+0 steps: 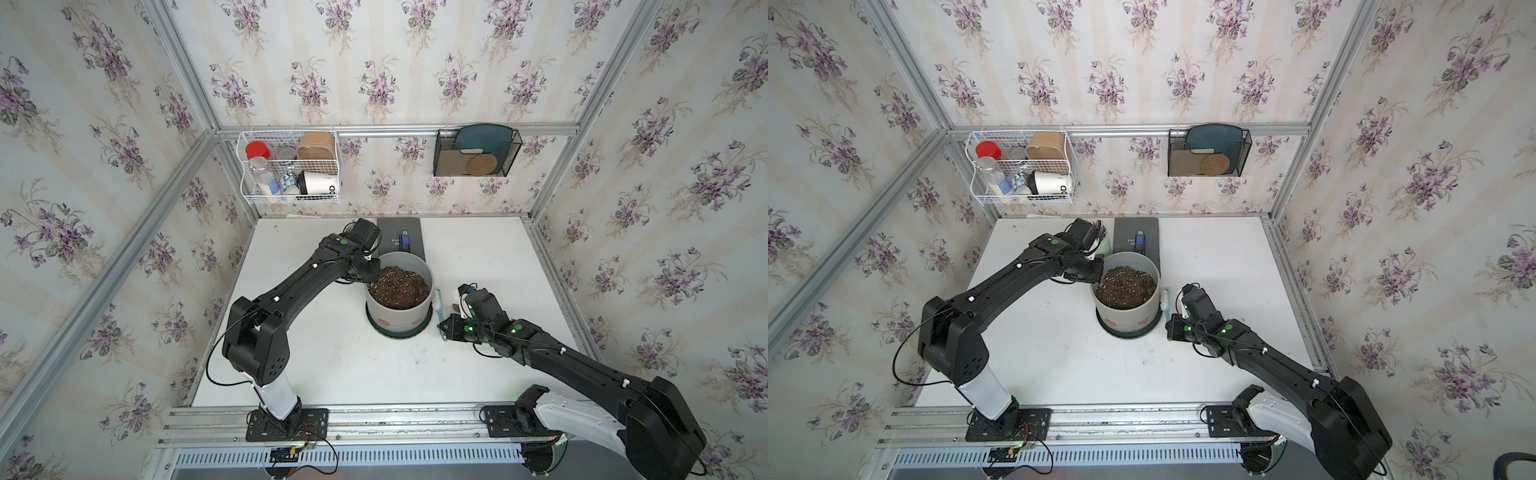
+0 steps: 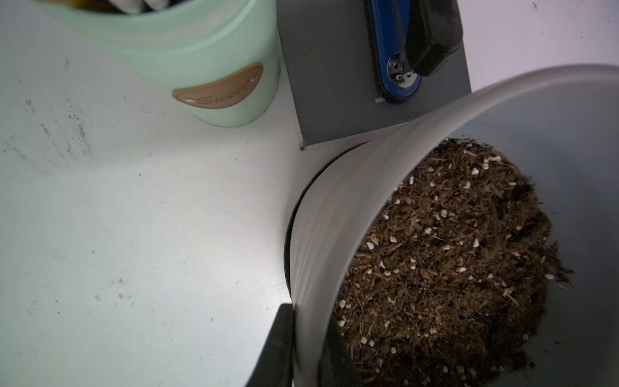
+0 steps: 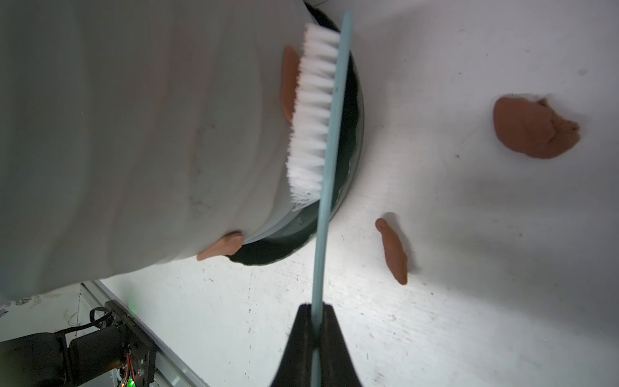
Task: Scrub the dried mud off the ceramic pot
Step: Brush off the soil from the pot.
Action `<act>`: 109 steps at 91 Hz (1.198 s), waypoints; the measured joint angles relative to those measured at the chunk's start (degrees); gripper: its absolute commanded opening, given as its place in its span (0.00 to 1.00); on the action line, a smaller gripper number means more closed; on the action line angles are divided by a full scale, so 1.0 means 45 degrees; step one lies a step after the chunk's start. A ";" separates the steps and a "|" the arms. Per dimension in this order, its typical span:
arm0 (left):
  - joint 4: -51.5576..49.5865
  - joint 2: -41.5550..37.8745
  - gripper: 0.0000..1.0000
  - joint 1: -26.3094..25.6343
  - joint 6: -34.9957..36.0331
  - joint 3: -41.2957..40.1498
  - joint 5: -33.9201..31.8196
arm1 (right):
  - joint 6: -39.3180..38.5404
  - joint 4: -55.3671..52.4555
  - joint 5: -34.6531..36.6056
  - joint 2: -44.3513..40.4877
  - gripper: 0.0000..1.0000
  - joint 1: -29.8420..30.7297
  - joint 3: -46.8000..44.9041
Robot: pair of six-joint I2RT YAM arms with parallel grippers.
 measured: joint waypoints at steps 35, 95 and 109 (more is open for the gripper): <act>0.0087 -0.0097 0.00 0.0000 0.0136 -0.0083 -0.0039 | -0.0049 -0.1321 0.1122 -0.0505 0.00 -0.0010 0.0053; 0.0044 -0.0155 0.00 -0.0049 0.0563 -0.0121 -0.0078 | 0.0253 0.0131 0.0403 0.0962 0.00 0.0797 0.0335; 0.0005 -0.0151 0.00 -0.0049 0.0573 -0.0097 -0.0078 | 0.0345 -0.0296 0.0641 0.0355 0.00 0.0801 0.0257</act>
